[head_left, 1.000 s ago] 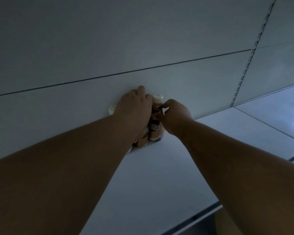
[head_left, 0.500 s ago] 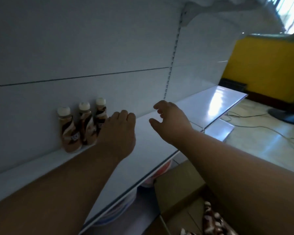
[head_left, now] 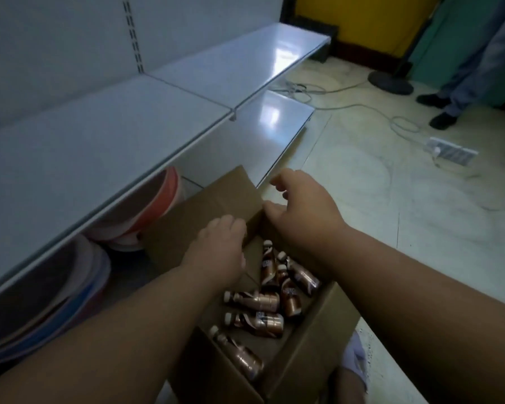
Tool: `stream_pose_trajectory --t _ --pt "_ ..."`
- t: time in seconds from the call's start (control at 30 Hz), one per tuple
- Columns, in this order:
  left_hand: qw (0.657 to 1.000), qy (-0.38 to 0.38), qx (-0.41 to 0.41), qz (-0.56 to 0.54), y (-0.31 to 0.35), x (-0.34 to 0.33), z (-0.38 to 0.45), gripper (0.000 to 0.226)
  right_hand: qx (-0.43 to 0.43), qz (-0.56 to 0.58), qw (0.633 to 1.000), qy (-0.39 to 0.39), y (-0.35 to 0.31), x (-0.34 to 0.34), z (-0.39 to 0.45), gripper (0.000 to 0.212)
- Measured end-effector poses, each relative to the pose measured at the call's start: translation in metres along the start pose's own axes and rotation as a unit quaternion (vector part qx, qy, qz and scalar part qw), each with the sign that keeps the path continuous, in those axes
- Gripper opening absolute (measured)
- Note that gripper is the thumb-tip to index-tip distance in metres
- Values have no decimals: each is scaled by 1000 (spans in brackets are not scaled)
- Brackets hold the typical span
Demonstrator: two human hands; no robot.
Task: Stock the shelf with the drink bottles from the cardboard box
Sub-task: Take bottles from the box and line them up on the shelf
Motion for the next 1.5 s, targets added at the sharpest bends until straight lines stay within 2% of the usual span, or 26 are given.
stream_pose_trajectory --t 0.13,0.23,0.3,0.47,0.53,0.6,0.63,0.67,0.7,0.77,0.8,0.83,0.87,0.9,0.97,1.0,1.03,1.13,1.17,1.27,1.33,1.43,1.5 --pt "991 -127 34 21 7 -102 28 30 -50 18 996 -65 80 -63 -13 34" --pt "976 -194 96 30 -3 -164 43 36 -75 13 991 -114 128 -108 -19 32" --pt "961 -237 142 17 -15 -198 47 30 -97 32 983 -155 156 -141 -21 33" --pt "914 -291 283 15 -59 -273 41 18 -154 59 956 -242 207 -217 -25 45" --pt "864 -314 388 -63 -70 -301 36 37 -169 69 940 -288 222 -247 -23 50" --pt "762 -305 532 -211 -77 -322 28 48 -169 66 927 -329 231 -272 -18 57" --pt "724 -282 578 -249 -79 -330 26 51 -170 67 918 -351 235 -284 -16 61" --pt "718 -274 590 -247 -82 -336 27 51 -169 70 908 -377 238 -298 -13 66" --pt "743 -268 577 -208 -84 -339 30 49 -166 66 895 -409 239 -311 -11 70" --pt "809 -192 543 -117 -86 -339 36 42 -135 -10 864 -485 242 -336 -6 64" --pt "827 -144 533 -111 -84 -335 39 41 -124 -48 865 -484 245 -344 -1 57" --pt "826 -107 537 -133 -81 -332 40 46 -131 -59 875 -462 249 -350 3 53" --pt "800 -82 565 -184 -80 -333 40 52 -152 -55 888 -431 253 -354 4 52" --pt "753 -59 605 -252 -81 -338 41 59 -169 -43 903 -393 256 -357 3 49" --pt "615 -42 683 -392 -76 -346 42 66 -175 -18 922 -344 254 -358 -3 38" --pt "571 -49 697 -431 -74 -350 42 66 -178 5 931 -320 254 -355 -6 34" --pt "565 -70 689 -449 -71 -353 43 62 -189 39 936 -295 253 -349 -9 32" --pt "617 -92 627 -466 -64 -346 43 40 -254 167 922 -238 249 -318 -18 34" --pt "625 -91 607 -483 -63 -337 41 37 -262 192 917 -230 244 -305 -20 33" --pt "629 -90 562 -530 -64 -289 33 35 -267 249 914 -177 221 -258 -16 27" --pt "619 -82 527 -577 -63 -244 35 35 -273 262 916 -134 198 -224 -4 28" --pt "580 -47 483 -654 -64 -165 41 30 -250 306 912 -109 140 -175 26 32" --pt "586 4 444 -678 -66 -104 41 27 -216 322 916 -100 95 -144 45 29"
Point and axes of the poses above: each hand's wrist, its own z-axis towards the middle knuckle, its own x-axis out of the back of the hand, y = z × x, the point moved 5 cm from there along z, towards the middle knuckle, and after that the axes turned 10 degrees about x, right-handed, at the moved point
